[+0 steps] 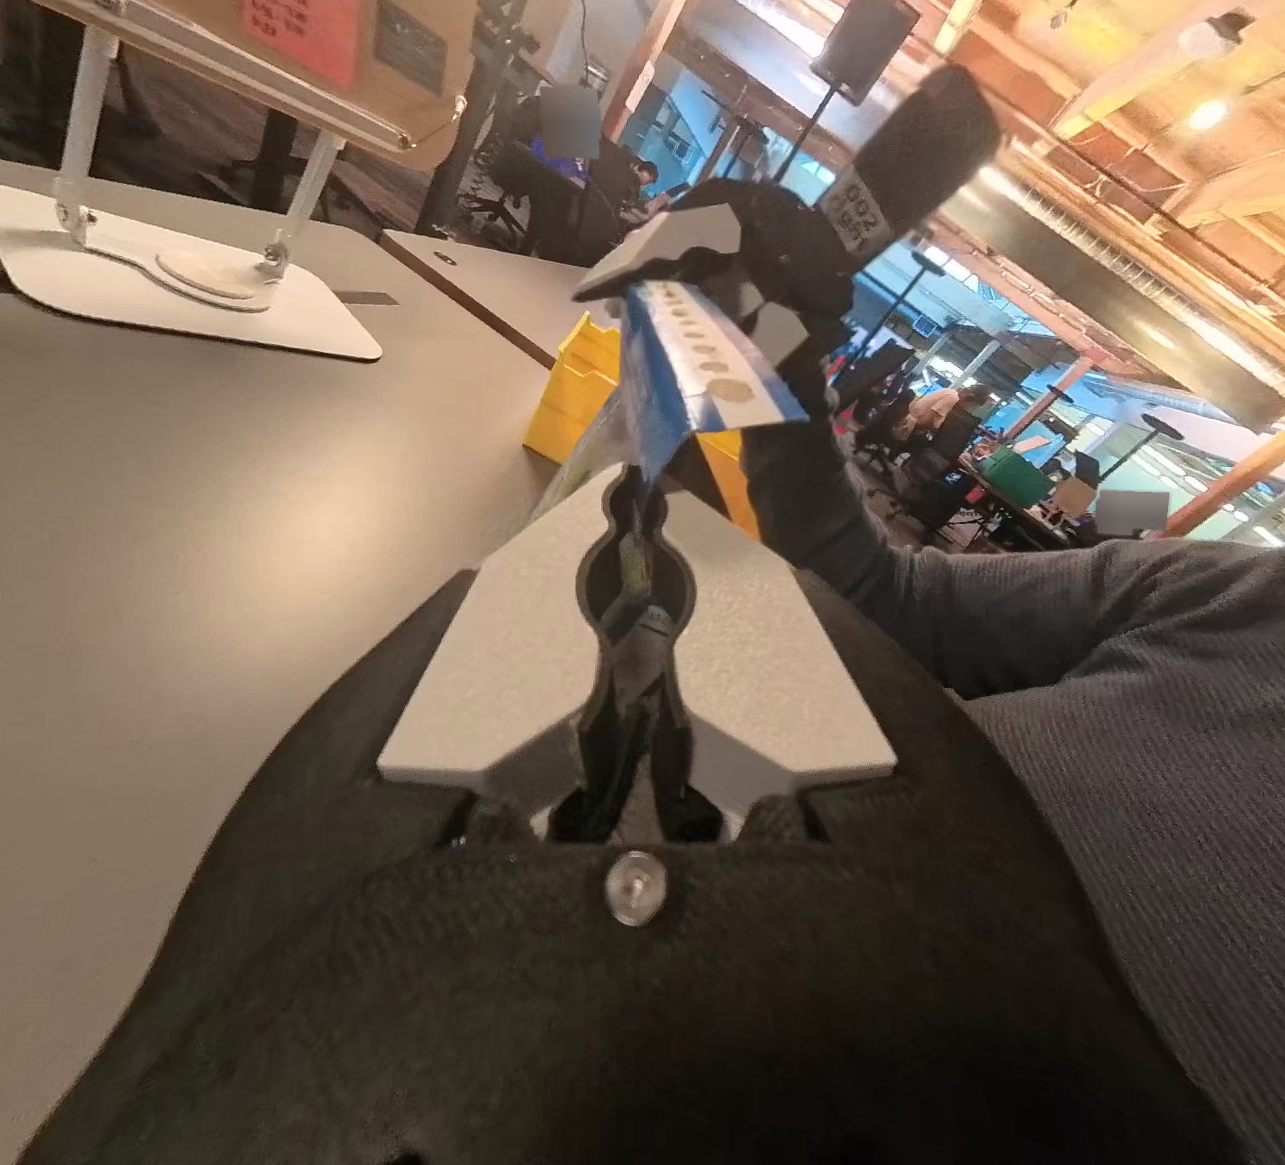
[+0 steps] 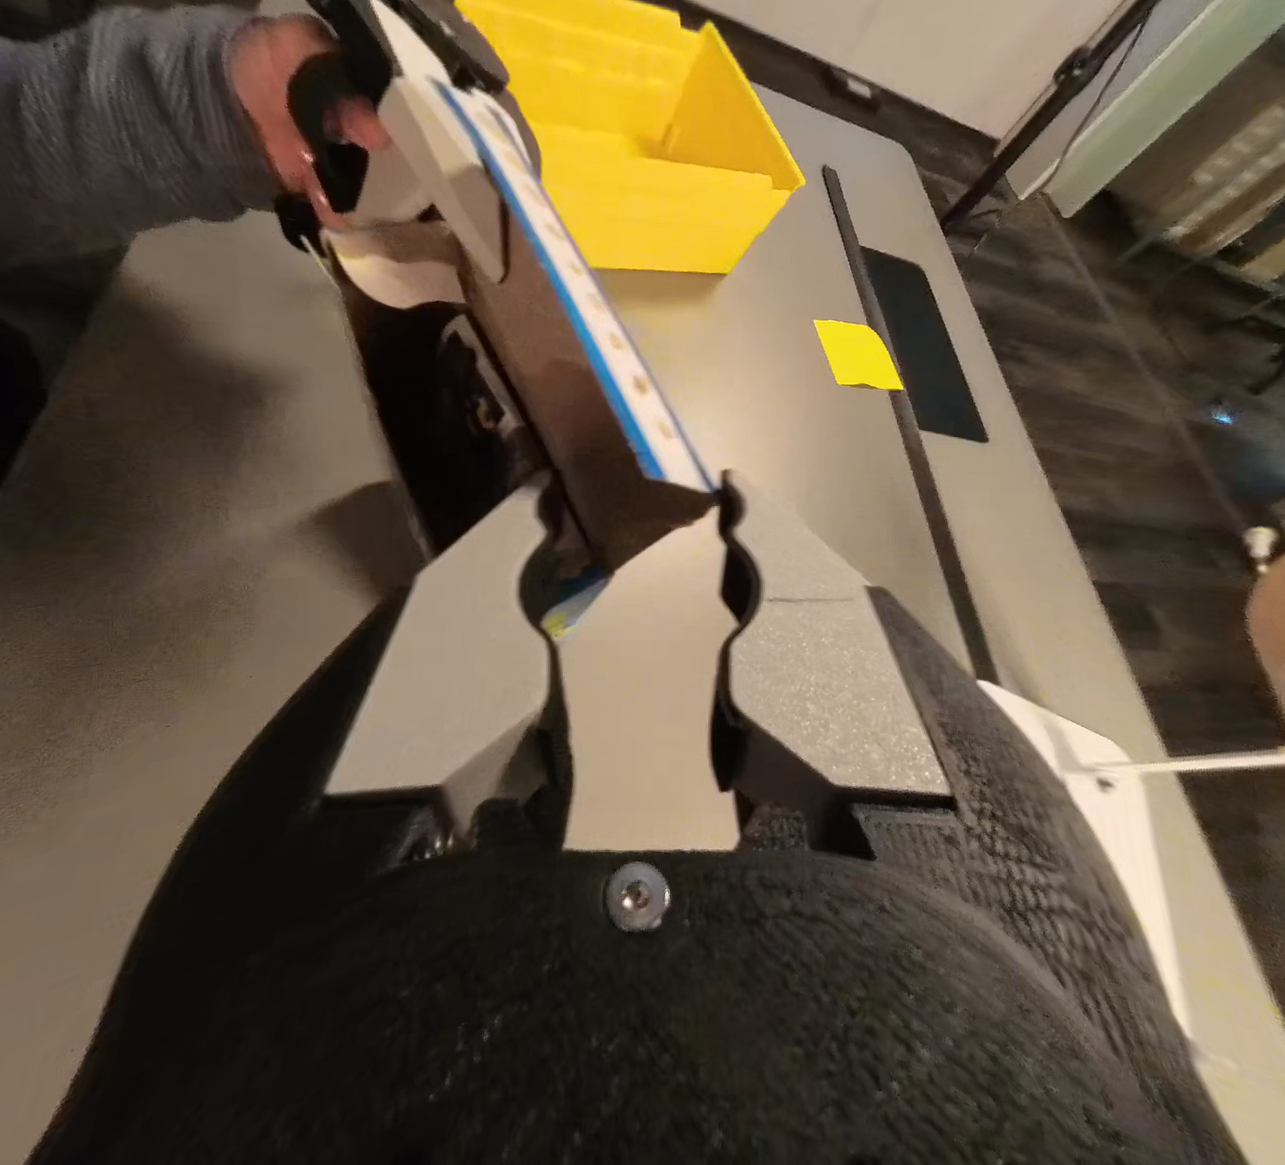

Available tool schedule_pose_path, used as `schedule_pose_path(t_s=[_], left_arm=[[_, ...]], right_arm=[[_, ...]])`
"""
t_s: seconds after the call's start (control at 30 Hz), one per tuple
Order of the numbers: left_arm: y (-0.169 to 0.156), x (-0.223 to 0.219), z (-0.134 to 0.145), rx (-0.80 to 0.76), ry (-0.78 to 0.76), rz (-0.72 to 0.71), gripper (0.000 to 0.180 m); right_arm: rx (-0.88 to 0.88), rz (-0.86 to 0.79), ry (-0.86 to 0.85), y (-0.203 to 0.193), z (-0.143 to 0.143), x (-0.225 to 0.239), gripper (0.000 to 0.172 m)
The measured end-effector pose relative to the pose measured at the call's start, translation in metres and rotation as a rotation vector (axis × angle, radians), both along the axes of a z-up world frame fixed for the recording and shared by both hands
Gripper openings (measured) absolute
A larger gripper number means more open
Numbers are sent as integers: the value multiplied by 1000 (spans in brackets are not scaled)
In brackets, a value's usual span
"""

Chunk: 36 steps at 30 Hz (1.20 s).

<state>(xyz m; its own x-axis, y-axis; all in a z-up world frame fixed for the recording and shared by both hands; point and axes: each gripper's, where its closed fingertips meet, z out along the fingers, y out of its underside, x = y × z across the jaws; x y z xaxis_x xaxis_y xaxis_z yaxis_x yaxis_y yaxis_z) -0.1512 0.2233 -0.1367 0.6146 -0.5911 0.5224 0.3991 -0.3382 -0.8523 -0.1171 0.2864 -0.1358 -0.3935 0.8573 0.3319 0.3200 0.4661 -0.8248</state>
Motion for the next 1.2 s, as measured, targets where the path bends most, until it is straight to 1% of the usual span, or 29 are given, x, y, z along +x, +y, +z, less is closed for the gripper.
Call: schedule_pose_path(t_s=[0.03,0.07,0.1,0.13,0.17,0.23,0.27,0.3,0.33,0.37,0.43,0.53,0.57,0.6,0.67,0.7,0.73,0.8,0.87,0.93,1.0,1.1,1.17,1.2], left_arm=[[-1,-1,-2,-2,12,6,0],[-3,0,-2,7,15,-1,0],[-5,1,0,25,16,-13,0],[-6,1,2,36,26,-4,0],[-7,-1,2,48,46,8,0],[-10,-1,6,80,68,0,0],[-10,-2,6,83,78,4,0],[-9,-4,5,82,94,14,0],[-8,-7,4,81,108,32,0],[-7,-11,3,80,109,51,0],[-8,-19,2,73,89,68,0],[-5,-33,-1,77,110,180,1],[-4,-37,-1,91,142,233,10],[-5,-39,0,124,176,269,35],[-14,-33,3,214,238,257,80],[-17,-29,3,246,259,244,90],[-18,-26,1,268,277,235,95],[-13,-26,-10,270,324,249,97],[-5,-25,-28,229,373,232,95],[0,-19,-41,209,381,187,79],[6,-16,-47,219,379,182,67],[12,-15,-52,235,407,199,72],[15,-12,-58,224,451,185,81],[16,-11,-61,224,465,189,80]], right_arm=[[-36,32,2,-2,-2,0,19],[-84,76,15,-8,-2,0,17],[-125,86,34,-9,0,-3,20],[-154,78,48,-7,2,-7,29],[-181,87,46,-8,2,-9,35],[-232,133,24,-15,0,-12,39],[-244,150,9,-17,-2,-14,37],[-248,175,-10,-20,-5,-15,27],[-248,206,-19,-24,-7,-16,11],[-249,230,-17,-27,-7,-17,2],[-253,246,-18,-30,-7,-22,0],[-237,228,-13,-29,-9,-33,0],[-227,219,-20,-27,-9,-35,0],[-219,209,-18,-26,-9,-36,0],[-213,213,17,-24,-5,-37,0],[-215,220,30,-24,-3,-36,0],[-228,230,44,-24,-1,-35,0],[-264,257,78,-24,5,-32,0],[-310,285,102,-23,9,-30,0],[-360,310,125,-22,13,-28,0],[-406,328,135,-20,16,-26,0],[-448,329,151,-14,17,-27,0],[-504,358,171,-13,21,-27,0],[-534,372,177,-13,23,-27,0]])
